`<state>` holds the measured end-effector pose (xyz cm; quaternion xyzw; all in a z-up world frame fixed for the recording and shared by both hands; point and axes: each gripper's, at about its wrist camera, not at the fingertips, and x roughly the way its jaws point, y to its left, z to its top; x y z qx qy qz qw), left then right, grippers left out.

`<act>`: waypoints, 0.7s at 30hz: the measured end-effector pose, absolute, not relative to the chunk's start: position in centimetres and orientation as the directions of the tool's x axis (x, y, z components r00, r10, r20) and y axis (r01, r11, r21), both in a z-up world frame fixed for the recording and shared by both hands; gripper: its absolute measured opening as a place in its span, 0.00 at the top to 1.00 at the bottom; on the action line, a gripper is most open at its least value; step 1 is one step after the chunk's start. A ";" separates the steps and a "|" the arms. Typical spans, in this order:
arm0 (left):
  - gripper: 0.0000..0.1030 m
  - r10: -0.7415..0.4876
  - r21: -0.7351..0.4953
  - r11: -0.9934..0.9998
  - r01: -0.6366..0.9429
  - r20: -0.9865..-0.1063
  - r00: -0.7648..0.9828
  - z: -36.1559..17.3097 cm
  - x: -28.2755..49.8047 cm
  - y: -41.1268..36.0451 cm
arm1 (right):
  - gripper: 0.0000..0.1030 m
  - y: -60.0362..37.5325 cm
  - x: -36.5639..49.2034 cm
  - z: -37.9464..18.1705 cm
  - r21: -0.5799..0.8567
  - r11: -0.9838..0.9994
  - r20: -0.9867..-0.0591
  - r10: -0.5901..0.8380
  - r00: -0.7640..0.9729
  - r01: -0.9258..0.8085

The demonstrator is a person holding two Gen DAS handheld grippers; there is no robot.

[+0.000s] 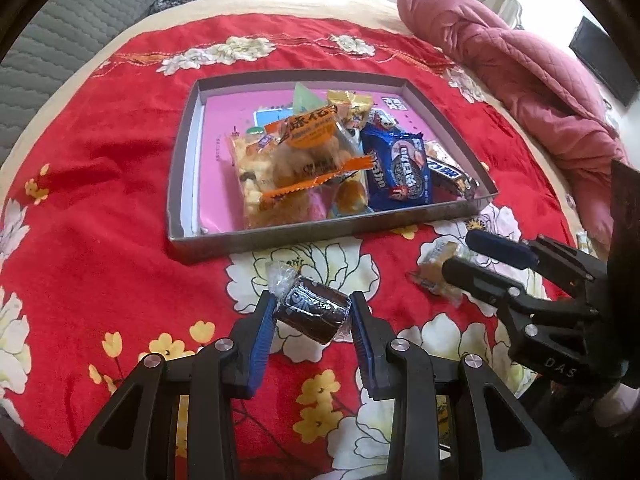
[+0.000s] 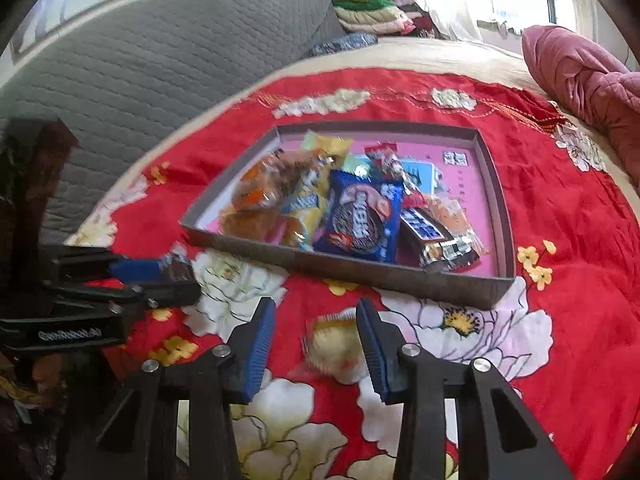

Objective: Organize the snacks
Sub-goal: 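Grasp the yellow sponge cake pack with the right gripper while the left grasps the dark wrapped cake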

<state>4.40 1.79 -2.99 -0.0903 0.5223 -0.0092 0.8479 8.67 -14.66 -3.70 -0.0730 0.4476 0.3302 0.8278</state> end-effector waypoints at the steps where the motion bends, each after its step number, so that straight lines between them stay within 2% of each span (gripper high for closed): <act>1: 0.63 -0.114 -0.167 0.983 -0.081 -0.886 0.450 -3.1 4.4 1.9 | 0.59 -14.7 8.8 -4.0 0.186 0.768 -0.796 0.483 0.365 -0.612; 4: 0.63 -0.116 -0.169 0.982 -0.082 -0.887 0.447 -3.2 4.4 1.9 | 0.58 -14.9 8.8 -4.0 0.177 0.773 -0.798 0.475 0.371 -0.610; 6: 0.63 -0.116 -0.169 0.982 -0.079 -0.886 0.449 -3.1 4.4 1.8 | 0.51 -15.1 8.7 -3.9 0.165 0.779 -0.798 0.466 0.382 -0.604; 8: 0.63 -0.119 -0.172 0.982 -0.079 -0.885 0.451 -3.1 4.4 1.8 | 0.38 -15.2 8.7 -4.0 0.145 0.790 -0.806 0.443 0.393 -0.595; 10: 0.63 -0.121 -0.174 0.982 -0.078 -0.883 0.453 -3.0 4.4 1.8 | 0.36 -15.1 8.7 -4.4 0.134 0.796 -0.818 0.425 0.387 -0.591; 18: 0.63 -0.129 -0.191 0.978 -0.089 -0.877 0.462 -2.8 4.4 2.4 | 0.37 -14.1 8.8 -6.5 0.086 0.788 -0.862 0.366 0.351 -0.610; 20: 0.63 -0.127 -0.193 0.977 -0.096 -0.876 0.465 -2.8 4.5 2.6 | 0.49 -14.0 8.9 -7.0 0.078 0.789 -0.871 0.352 0.344 -0.610; 21: 0.63 -0.128 -0.195 0.976 -0.098 -0.876 0.465 -2.7 4.5 2.7 | 0.51 -14.0 8.9 -7.1 0.076 0.792 -0.873 0.347 0.344 -0.606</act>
